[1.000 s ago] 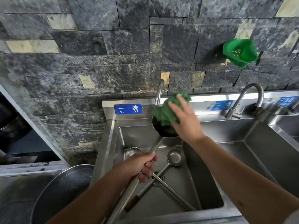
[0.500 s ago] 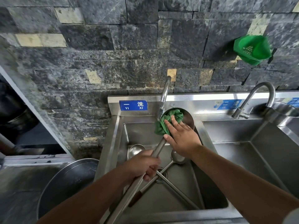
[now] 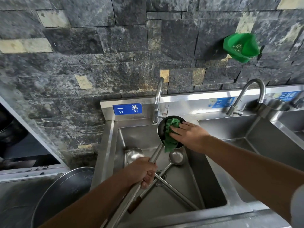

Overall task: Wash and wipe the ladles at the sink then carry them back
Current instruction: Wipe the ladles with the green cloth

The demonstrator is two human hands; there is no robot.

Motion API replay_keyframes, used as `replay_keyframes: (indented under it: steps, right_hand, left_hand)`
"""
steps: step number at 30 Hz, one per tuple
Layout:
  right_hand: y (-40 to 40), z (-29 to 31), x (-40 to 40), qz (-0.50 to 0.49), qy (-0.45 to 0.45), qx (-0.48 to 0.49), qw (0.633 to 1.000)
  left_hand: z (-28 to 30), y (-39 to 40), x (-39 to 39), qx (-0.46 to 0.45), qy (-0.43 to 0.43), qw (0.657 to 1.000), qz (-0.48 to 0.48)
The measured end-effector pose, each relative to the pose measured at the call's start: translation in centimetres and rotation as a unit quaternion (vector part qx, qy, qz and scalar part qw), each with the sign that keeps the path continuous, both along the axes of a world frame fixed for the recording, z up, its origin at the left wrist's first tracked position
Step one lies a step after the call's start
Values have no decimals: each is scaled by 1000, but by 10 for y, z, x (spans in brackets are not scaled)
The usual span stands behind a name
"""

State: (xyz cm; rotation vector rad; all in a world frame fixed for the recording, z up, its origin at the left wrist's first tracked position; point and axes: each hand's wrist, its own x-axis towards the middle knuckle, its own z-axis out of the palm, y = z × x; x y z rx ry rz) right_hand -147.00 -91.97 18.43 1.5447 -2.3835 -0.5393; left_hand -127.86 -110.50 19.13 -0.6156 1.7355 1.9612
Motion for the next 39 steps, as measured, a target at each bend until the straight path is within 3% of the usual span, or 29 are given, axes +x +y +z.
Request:
replay_keyframes:
  steps: [9,17,21,26,31,34,39]
  right_hand:
    - [81,-1,-43,114,50,-39,991]
    - [168,-39,-72,-7,10,-149,989]
    - [166,-80,-79,-60,-46,-215,974]
    - [156,-133,-86,-149,-125,-227,954]
    - [148,-205,-77,-307,-330,-68,890]
    - [151,-221,-78,-323,-358,-85,872]
    - [151,-218,-107,-290,-379,-74,876]
  left_hand:
    - [-5,23,-41,-28,-5,999,-43]
    - [-41,24,-62,-197,2,980,-33]
    - [-52,51,-84,-203,28,979,-21]
    - [-67,71,-113,-257,37,966,0]
    - [-88,96,-137,-277,24,960,24]
    - [-100,108,-147,-280,12,959,27]
    - [-110,125,-160,-229,-14,972,49]
